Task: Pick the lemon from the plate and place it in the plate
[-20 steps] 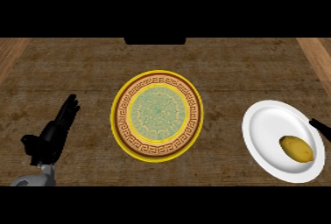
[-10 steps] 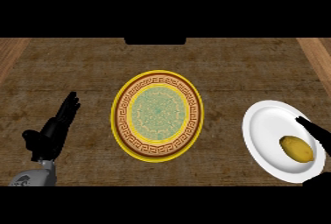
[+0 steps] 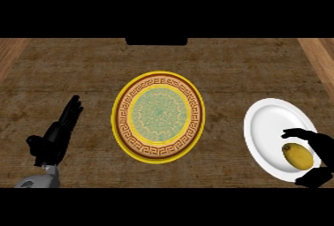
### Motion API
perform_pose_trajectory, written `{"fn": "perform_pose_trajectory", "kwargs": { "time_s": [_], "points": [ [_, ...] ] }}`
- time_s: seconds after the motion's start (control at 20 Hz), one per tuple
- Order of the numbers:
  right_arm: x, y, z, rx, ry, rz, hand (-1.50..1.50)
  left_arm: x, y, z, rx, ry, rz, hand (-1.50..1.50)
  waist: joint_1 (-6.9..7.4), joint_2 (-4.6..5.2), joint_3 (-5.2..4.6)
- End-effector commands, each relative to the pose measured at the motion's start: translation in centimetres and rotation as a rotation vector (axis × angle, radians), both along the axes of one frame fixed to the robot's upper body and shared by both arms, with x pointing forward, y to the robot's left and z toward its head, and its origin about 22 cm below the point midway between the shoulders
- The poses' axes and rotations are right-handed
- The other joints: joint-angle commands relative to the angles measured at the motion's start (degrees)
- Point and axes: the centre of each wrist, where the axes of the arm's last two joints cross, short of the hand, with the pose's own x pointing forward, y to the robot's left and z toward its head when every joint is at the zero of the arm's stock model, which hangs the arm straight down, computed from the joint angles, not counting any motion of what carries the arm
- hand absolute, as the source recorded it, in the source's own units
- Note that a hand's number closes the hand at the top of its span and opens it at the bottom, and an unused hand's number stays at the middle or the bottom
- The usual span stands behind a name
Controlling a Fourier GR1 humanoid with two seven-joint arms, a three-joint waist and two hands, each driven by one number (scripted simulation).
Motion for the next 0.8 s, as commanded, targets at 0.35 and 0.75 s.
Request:
{"fn": "perform_pose_trajectory", "kwargs": {
  "time_s": [0.35,0.75],
  "points": [
    [0.6,1.1,-2.1,0.028,-0.083,0.094,1.5,0.4,1.3,0.5,-0.003,-0.004,0.001,0.0,-0.01,0.22,0.48],
    [1.7,1.4,-0.3,-0.037,-0.261,0.03,1.5,0.4,0.6,-0.1,-0.004,0.008,-0.005,0.0,-0.05,0.22,0.47]
  ]
}}
